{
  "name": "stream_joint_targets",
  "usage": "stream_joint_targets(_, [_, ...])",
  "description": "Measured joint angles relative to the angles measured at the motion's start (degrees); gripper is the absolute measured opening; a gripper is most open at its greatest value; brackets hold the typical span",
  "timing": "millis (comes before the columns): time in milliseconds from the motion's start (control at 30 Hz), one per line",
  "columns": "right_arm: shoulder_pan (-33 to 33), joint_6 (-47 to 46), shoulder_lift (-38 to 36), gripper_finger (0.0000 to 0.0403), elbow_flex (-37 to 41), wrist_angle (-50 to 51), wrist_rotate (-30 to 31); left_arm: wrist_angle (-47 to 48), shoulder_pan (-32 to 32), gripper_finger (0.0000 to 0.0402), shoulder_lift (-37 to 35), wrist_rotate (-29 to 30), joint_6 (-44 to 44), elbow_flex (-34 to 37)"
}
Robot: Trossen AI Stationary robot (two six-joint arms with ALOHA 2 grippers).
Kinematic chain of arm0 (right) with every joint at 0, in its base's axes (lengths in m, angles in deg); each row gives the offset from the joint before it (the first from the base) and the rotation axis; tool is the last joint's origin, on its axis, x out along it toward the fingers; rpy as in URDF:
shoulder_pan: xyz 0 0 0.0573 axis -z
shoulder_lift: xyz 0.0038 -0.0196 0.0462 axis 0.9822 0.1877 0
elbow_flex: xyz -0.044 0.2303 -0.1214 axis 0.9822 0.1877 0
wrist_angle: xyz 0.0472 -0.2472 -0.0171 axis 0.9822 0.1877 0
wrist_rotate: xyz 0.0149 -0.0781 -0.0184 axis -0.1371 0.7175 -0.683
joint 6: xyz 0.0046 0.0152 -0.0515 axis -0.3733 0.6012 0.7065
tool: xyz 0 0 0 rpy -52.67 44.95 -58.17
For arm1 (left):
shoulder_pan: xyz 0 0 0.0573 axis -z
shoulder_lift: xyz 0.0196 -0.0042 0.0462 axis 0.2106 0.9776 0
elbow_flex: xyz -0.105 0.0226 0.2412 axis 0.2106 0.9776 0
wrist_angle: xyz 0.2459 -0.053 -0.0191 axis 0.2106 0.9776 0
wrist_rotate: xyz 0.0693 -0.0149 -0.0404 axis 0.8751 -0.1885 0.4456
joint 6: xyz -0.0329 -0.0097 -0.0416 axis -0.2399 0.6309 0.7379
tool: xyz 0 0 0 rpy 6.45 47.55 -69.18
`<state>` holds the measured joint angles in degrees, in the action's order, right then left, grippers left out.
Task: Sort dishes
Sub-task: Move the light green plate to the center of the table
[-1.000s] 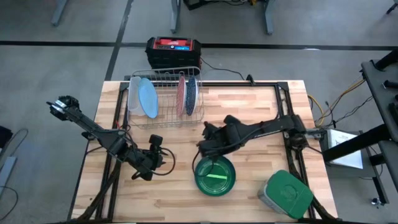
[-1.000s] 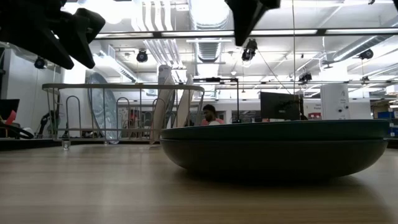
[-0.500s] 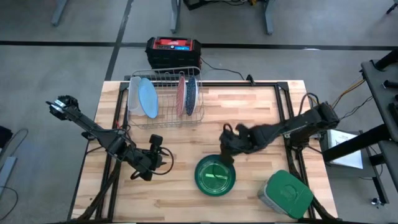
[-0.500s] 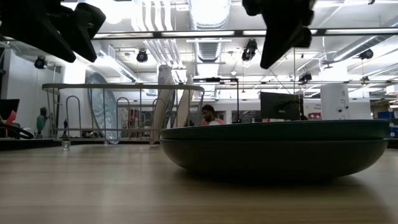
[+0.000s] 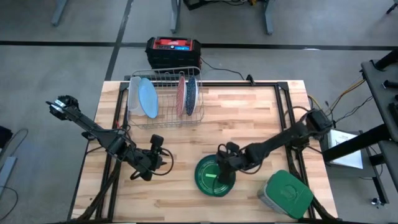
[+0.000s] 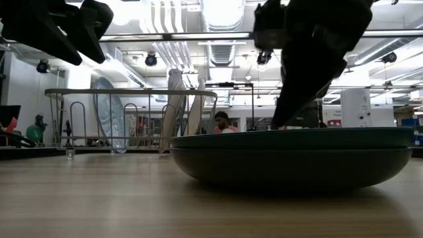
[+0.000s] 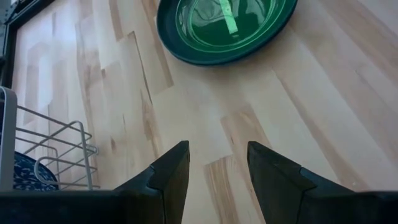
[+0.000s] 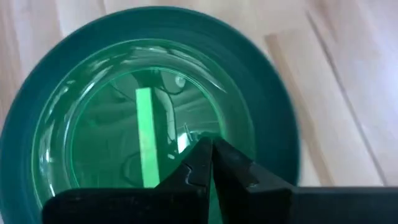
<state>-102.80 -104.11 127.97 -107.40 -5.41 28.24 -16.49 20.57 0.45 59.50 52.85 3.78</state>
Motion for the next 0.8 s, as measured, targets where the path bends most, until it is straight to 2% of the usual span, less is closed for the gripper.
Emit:
stream_joint_targets(133, [-0.02,1.11,3.99,0.0030,-3.42,2.49,0.29,0.04,-0.21,0.0152,0.01,0.04,-0.02,0.00])
stream_joint_targets(267, [0.00,1.35,7.09,0.0068,-7.85,9.94,4.15,0.02,-0.21,0.0152,0.01,0.04,-0.02,0.11])
stream_joint_targets(367, [-0.02,1.36,8.23,0.0097,-10.39,13.28,6.92,0.04,-0.21,0.0152,0.01,0.04,-0.02,0.65])
stream_joint_targets(500, [0.00,1.37,8.38,0.0127,-12.05,14.76,7.21,-0.02,-0.21,0.0152,0.01,0.07,0.00,1.65])
stream_joint_targets(800, [0.04,1.64,8.95,0.0153,-12.17,14.87,6.06,-0.51,-0.32,0.0152,0.01,0.07,0.00,3.62])
